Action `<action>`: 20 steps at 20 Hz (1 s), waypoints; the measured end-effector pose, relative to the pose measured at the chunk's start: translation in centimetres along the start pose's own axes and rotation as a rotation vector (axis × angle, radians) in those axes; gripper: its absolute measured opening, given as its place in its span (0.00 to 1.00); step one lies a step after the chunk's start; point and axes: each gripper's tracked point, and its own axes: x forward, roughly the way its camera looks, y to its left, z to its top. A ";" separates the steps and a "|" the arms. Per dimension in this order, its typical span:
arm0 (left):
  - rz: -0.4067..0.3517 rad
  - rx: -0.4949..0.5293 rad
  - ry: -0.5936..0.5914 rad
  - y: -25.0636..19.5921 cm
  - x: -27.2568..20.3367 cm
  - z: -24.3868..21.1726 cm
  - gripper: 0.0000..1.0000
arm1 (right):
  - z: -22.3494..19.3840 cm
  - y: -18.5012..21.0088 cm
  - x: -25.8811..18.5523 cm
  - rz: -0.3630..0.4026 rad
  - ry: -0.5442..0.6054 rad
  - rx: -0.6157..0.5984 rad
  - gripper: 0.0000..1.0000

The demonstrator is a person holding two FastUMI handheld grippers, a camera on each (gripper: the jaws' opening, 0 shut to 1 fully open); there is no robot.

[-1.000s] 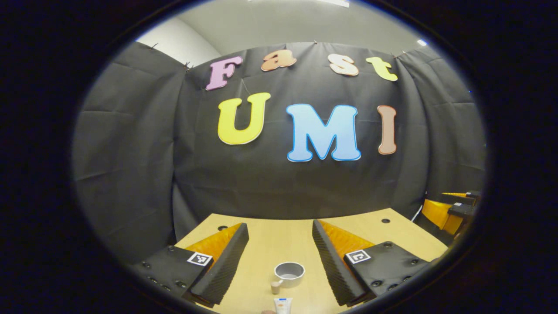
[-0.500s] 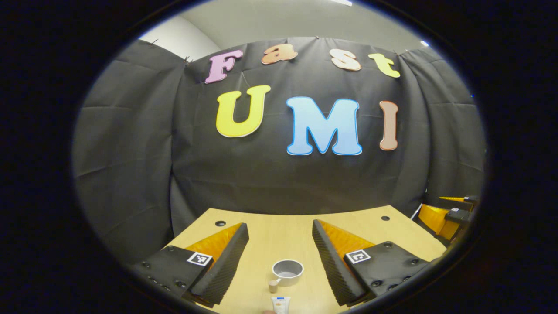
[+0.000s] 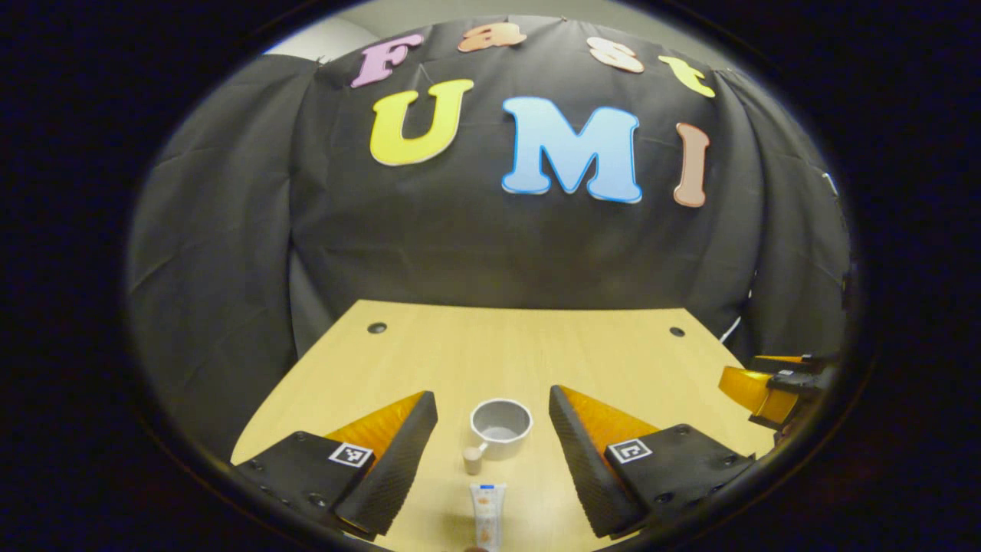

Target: Put the toothbrush and toothpaste on the desktop into the cup, then pick up the cup and place it on the coaster on the desktop.

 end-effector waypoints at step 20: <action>-0.017 0.022 0.697 3.0 1.7 -20.4 0.96 | -21.4 3.1 1.5 0.032 0.720 0.024 0.84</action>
